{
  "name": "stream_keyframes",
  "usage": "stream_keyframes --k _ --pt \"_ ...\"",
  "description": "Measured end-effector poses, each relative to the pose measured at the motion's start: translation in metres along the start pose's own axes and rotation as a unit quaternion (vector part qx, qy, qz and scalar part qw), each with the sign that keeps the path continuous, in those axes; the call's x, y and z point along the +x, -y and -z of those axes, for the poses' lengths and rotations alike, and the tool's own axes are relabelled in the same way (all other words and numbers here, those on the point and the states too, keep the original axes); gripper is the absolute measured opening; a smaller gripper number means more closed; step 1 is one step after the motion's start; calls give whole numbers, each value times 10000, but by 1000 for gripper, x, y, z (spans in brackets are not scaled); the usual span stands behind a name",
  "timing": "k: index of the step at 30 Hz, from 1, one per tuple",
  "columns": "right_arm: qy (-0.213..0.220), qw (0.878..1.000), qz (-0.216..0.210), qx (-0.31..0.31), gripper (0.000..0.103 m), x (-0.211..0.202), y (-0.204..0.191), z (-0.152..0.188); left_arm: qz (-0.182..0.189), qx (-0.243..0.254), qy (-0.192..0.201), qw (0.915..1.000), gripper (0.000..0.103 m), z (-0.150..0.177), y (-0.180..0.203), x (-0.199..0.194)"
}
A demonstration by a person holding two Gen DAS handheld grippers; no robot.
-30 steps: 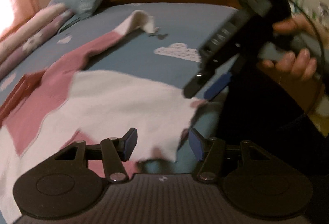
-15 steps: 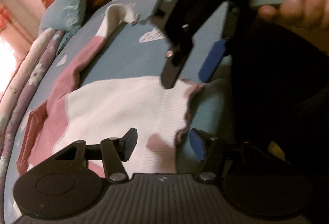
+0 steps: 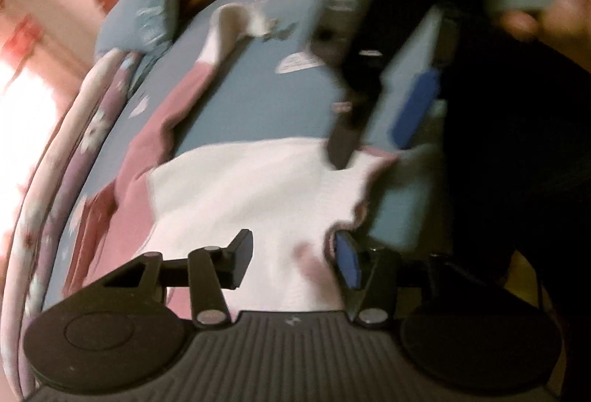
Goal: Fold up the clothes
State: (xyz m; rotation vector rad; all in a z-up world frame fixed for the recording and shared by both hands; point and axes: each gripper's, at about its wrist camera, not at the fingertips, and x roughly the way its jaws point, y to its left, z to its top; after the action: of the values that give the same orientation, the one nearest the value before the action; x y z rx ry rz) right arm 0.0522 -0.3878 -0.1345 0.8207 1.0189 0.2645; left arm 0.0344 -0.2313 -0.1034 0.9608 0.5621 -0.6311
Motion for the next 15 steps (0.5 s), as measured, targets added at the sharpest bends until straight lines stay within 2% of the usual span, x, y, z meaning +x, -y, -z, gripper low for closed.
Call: stream_keyframes --k 6,10,15 --pt "50 9999 44 -109 62 -2 -3 1 -464 -377 -235 9979 51 12 -29 -7" --pt "181 9994 139 -278 62 -6 -7 2 -353 -620 -236 9972 51 15 -36 -9" --pt "232 9987 211 -411 62 -7 -12 2 223 -203 25 9995 51 13 -13 -18"
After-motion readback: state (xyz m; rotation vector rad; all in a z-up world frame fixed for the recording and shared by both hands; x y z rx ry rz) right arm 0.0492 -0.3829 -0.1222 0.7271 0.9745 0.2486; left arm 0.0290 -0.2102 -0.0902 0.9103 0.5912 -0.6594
